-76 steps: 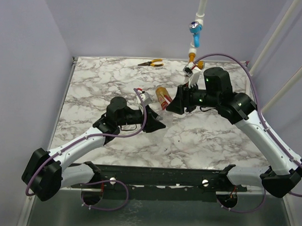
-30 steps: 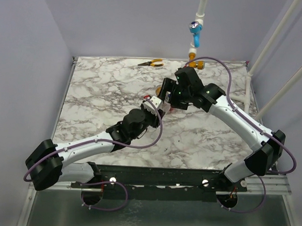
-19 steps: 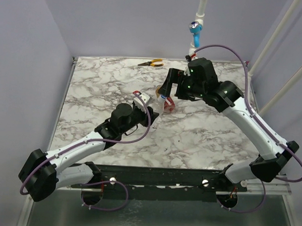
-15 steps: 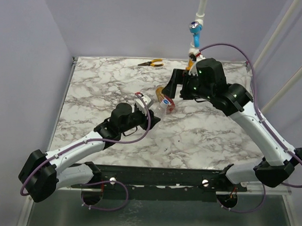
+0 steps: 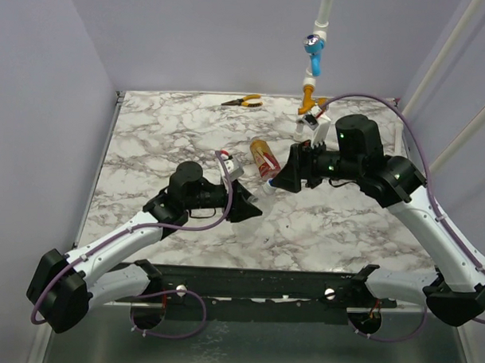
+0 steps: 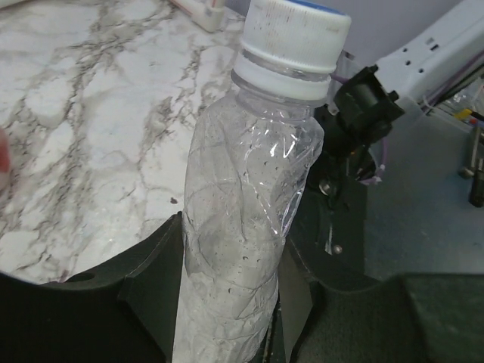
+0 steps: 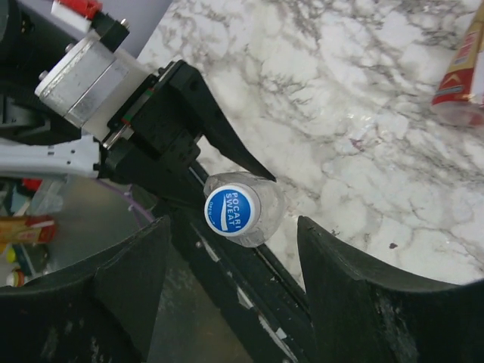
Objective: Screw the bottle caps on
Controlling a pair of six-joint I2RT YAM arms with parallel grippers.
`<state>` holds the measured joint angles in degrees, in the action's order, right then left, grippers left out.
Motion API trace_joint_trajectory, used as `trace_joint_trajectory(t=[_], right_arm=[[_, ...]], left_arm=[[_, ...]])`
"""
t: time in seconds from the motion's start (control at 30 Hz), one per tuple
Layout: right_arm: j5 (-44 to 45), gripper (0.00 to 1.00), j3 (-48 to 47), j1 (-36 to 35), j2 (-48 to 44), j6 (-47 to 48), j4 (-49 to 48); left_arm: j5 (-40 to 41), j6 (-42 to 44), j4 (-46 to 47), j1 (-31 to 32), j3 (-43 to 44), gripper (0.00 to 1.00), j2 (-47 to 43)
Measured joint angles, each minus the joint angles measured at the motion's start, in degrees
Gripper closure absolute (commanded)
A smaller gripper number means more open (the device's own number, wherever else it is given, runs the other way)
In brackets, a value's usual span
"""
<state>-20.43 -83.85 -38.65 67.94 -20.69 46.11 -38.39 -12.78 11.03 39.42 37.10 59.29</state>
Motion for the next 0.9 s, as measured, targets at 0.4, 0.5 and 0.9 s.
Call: trace_joint_trajectory(t=[0.4,0.5,0.9], right_arm=[[-10.21,0.44,1.14,0.00,0.00,1.86,-0.74],[-11.04,0.48,1.38,0.00,0.17,2.16,-1.07],[-11.26,0.72,1.64,0.02,1.33,2.36,-1.03]], left_arm=[[-8.31,-3.04,1.38,-0.15,1.66,0.99,0.09],[-8.85,-3.32,1.75,-0.35,1.73,0.99,0.09],[-9.22,-4.15,2.21,-0.46,1.73,0.99,0.94]])
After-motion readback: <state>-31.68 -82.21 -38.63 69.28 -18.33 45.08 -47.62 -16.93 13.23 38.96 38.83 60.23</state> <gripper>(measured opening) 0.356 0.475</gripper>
